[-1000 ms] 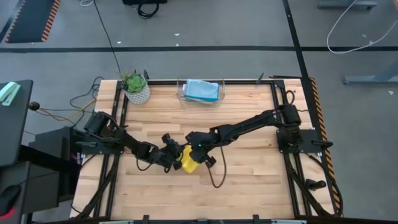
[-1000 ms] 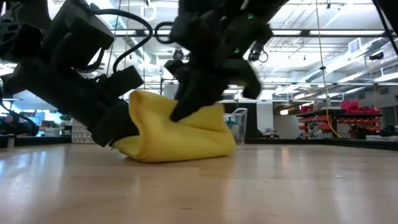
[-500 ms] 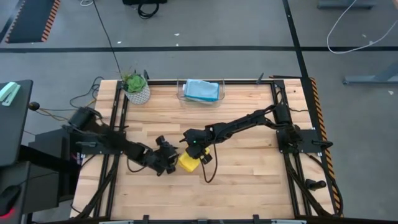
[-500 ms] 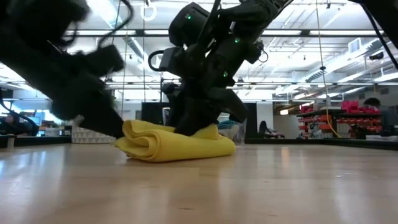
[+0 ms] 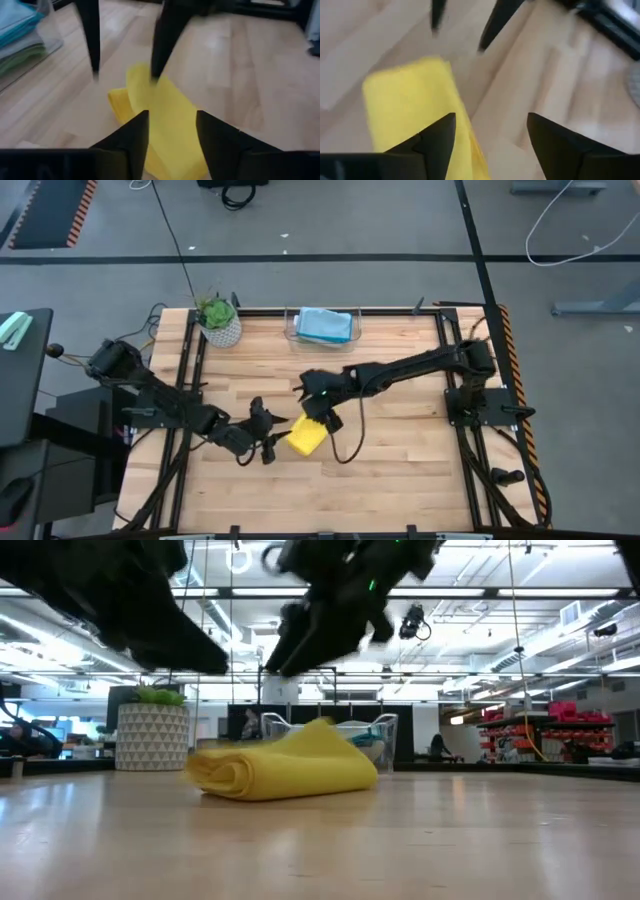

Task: Fold microfiber towels
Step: Fold the yellow microfiber cloth, then stack the folded yellow microfiber cloth on top of the yellow microfiber cloth

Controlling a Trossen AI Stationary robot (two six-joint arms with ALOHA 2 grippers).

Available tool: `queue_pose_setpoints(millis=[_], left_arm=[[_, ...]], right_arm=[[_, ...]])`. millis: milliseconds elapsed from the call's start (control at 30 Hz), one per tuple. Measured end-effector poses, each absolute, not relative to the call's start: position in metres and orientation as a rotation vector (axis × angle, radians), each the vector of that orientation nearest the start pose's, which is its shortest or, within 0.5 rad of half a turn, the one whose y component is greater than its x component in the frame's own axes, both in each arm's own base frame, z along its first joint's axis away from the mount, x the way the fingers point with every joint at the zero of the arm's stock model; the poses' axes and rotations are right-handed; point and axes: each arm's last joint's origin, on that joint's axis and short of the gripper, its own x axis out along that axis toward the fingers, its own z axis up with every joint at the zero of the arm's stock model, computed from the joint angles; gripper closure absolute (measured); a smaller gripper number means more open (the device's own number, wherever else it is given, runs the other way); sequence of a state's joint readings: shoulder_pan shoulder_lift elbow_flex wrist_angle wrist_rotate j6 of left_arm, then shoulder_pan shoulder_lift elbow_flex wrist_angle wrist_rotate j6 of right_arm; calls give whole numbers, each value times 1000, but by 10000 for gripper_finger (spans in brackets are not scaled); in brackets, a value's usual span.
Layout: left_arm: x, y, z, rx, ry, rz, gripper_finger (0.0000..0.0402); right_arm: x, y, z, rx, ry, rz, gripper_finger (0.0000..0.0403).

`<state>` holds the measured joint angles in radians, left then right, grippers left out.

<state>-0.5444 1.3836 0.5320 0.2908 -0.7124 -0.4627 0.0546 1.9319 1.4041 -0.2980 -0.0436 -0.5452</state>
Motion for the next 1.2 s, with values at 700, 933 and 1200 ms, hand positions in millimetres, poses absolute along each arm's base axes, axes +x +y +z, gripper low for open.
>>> queue_pose_setpoints(millis=[700,933,1200], left_arm=[[261,-101,109,-122,508,273,390],[260,-101,96,-128,558,280,383],[259,-105,107,-77,551,234,366]], right_arm=[[382,-7,145,-61,716,404,383],[386,-21,115,-23,778,329,372],[390,-28,106,6,774,283,380]])
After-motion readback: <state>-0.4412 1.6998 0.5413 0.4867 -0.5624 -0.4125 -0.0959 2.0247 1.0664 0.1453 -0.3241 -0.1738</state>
